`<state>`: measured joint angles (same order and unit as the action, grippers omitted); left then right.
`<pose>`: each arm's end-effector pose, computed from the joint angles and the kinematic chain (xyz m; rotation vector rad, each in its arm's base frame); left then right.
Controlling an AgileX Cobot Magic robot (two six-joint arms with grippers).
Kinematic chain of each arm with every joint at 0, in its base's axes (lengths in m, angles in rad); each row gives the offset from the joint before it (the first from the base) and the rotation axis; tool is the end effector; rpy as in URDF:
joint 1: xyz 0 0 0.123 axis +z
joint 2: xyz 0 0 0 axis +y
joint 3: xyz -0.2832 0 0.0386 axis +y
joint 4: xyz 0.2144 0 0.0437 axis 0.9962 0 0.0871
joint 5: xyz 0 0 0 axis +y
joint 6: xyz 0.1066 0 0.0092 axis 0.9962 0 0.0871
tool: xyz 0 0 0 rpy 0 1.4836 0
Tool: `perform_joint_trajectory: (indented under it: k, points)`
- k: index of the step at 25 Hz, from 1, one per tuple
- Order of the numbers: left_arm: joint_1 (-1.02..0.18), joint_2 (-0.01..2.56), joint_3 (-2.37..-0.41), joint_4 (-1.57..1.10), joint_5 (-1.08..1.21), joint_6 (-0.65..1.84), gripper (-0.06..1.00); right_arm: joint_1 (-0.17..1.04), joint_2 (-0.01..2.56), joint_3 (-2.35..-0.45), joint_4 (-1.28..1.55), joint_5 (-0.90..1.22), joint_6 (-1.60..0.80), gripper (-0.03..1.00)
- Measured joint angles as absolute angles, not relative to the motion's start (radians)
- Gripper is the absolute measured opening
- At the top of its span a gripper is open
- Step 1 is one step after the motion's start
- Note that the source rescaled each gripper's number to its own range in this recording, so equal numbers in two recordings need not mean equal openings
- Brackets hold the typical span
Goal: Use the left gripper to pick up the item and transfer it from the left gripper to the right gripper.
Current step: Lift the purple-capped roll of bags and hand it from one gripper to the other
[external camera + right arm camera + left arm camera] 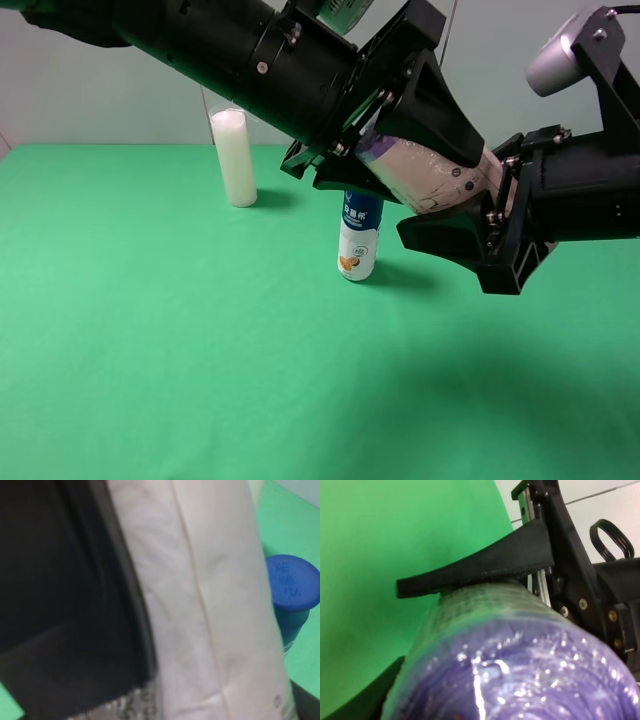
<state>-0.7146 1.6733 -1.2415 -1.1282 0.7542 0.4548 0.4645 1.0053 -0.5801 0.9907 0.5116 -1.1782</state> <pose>0.2157 -0.2749 0.2948 0.6044 2.4499 -1.3561 0.1346 0.1166 0.2761 -0.9894 1.9684 0.5836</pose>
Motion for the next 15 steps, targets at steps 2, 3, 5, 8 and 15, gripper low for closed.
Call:
perform_joint_trajectory:
  k: [2, 3, 5, 8, 15]
  points:
    - [-0.715, 1.673, -1.241, -1.128, 0.75, 0.455, 0.0, 0.465, 1.005, -0.58, 0.991, 0.511, -1.178, 0.11]
    - [-0.715, 1.673, -1.241, -1.128, 0.747, 0.455, 0.0, 0.465, 1.005, -0.58, 0.991, 0.509, -1.177, 0.11]
    - [-0.715, 1.673, -1.241, -1.129, 0.743, 0.455, 0.04, 0.465, 1.005, -0.58, 0.991, 0.508, -1.175, 0.11]
    - [-0.715, 1.673, -1.244, -1.137, 0.728, 0.453, 0.67, 0.465, 1.005, -0.58, 0.987, 0.508, -1.174, 0.07]
    - [-0.715, 1.673, -1.244, -1.137, 0.729, 0.452, 0.98, 0.465, 1.005, -0.58, 0.987, 0.508, -1.172, 0.03]
